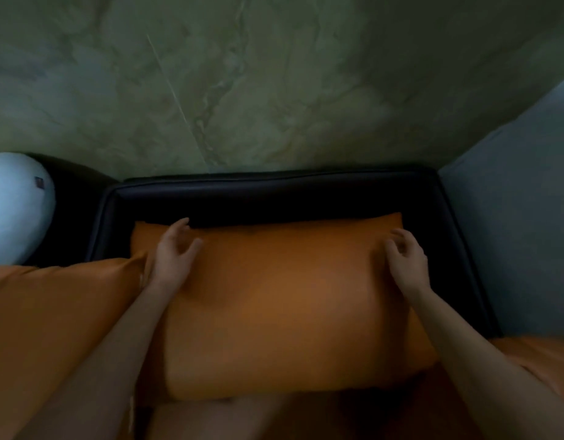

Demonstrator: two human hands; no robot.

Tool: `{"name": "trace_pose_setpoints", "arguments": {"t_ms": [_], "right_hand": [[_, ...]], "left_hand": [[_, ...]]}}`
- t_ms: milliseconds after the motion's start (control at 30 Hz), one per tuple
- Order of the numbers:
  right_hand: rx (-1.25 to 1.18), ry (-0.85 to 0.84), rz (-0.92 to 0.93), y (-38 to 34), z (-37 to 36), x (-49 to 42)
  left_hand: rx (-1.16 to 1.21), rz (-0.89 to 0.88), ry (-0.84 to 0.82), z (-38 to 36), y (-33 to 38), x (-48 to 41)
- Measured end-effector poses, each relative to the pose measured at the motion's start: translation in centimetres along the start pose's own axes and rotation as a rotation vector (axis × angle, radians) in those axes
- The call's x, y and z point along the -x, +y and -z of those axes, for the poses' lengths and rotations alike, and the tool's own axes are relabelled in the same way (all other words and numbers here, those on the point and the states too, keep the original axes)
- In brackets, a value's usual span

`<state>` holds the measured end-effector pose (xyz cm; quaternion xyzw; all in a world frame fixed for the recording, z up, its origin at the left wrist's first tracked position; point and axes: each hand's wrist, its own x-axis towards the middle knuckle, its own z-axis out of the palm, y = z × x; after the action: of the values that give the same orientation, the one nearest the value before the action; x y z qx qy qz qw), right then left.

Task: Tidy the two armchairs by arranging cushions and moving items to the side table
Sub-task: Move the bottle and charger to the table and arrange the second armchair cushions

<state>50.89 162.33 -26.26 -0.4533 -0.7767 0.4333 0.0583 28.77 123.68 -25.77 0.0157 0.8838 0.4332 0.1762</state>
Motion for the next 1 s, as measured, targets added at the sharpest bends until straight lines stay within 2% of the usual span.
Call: {"name": "trace_pose_setpoints", "arguments": {"t_ms": [100,167,267,533,767,1000], "right_hand": [[0.092,0.001,-0.006,2.0,0.1,-3.3],[0.099,-0.023,-0.069,3.0,0.7,-5.1],[0.056,-0.046,-0.142,4.4,1.1,-6.6],[-0.023,-0.088,-0.316,5.6,0.0,-8.8],[-0.141,-0.142,-0.336,5.1,-1.1,-10.6],[-0.196,-0.182,-0.341,5.0,-0.8,-10.9]], "left_hand": [[-0.331,-0.057,0.015,0.0,-1.8,-2.1],[-0.383,-0.01,0.085,0.0,-2.4,-3.5],[-0.328,0.131,0.171,-0.1,-2.4,-4.6],[-0.19,0.371,0.198,0.6,-3.5,-6.3],[-0.115,0.506,0.237,1.9,-5.8,-8.3],[-0.126,0.539,0.172,2.0,-6.9,-9.2]]}}
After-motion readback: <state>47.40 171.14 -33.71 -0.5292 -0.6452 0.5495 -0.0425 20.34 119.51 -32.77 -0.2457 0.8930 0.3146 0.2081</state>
